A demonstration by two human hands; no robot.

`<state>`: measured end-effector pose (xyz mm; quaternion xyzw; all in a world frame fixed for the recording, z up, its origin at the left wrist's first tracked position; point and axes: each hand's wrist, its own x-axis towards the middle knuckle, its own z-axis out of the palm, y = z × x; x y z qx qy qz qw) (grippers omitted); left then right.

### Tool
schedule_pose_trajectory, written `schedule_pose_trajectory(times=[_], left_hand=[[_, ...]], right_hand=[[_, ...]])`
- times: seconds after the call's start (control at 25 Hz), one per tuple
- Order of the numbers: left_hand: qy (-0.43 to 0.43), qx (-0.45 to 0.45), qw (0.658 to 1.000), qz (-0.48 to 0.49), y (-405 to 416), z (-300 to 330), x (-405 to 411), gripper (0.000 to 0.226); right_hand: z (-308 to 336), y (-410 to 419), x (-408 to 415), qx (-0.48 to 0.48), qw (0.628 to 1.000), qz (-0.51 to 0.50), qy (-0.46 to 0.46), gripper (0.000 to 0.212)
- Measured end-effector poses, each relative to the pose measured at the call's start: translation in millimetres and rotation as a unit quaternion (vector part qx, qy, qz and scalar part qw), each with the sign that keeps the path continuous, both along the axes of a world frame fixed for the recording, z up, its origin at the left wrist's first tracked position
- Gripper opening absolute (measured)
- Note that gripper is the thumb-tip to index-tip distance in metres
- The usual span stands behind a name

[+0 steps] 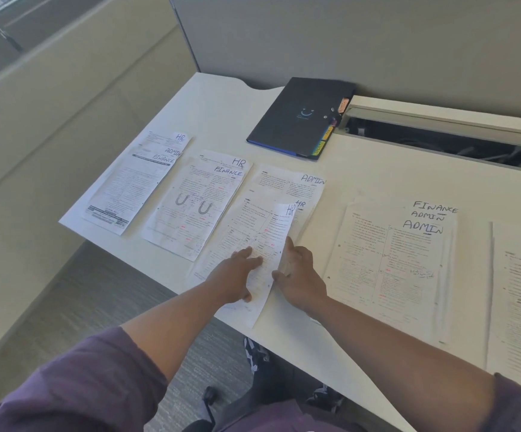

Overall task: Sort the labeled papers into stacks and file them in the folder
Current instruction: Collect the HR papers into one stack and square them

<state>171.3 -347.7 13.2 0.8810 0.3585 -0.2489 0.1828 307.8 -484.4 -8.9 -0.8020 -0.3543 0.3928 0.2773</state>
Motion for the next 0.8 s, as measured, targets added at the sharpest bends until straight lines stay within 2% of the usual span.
schedule_pose_trajectory(times=[0.08,0.2,0.24,0.4,0.56,0.68,0.8], left_hand=[[0.0,-0.002,1.0,-0.001,0,1,0,0.107],[0.001,0.003,1.0,-0.012,-1,3,1,0.106],[0.003,0.005,1.0,-0.016,-1,4,1,0.105],[0.014,0.003,1.0,-0.028,-3,6,2,0.105],[0.014,-0.011,1.0,-0.026,-7,8,0,0.106],[-0.043,-0.003,0.999,-0.014,-12,11,-8,0.1],[-0.164,0.011,0.984,0.068,-10,19,-21,0.087]], right_hand=[[-1,1,1,-0.006,1.0,-0.008,0.006,0.075],[-2,5,5,-0.007,0.997,-0.039,0.068,0.04],[-2,7,5,-0.008,0.995,-0.045,0.088,0.034],[-3,14,4,-0.02,0.995,-0.041,0.084,0.03],[-2,21,3,-0.028,0.993,-0.088,0.075,0.025],[1,18,4,0.011,0.985,-0.145,0.096,0.024],[7,8,4,0.064,0.975,-0.206,0.048,0.026]])
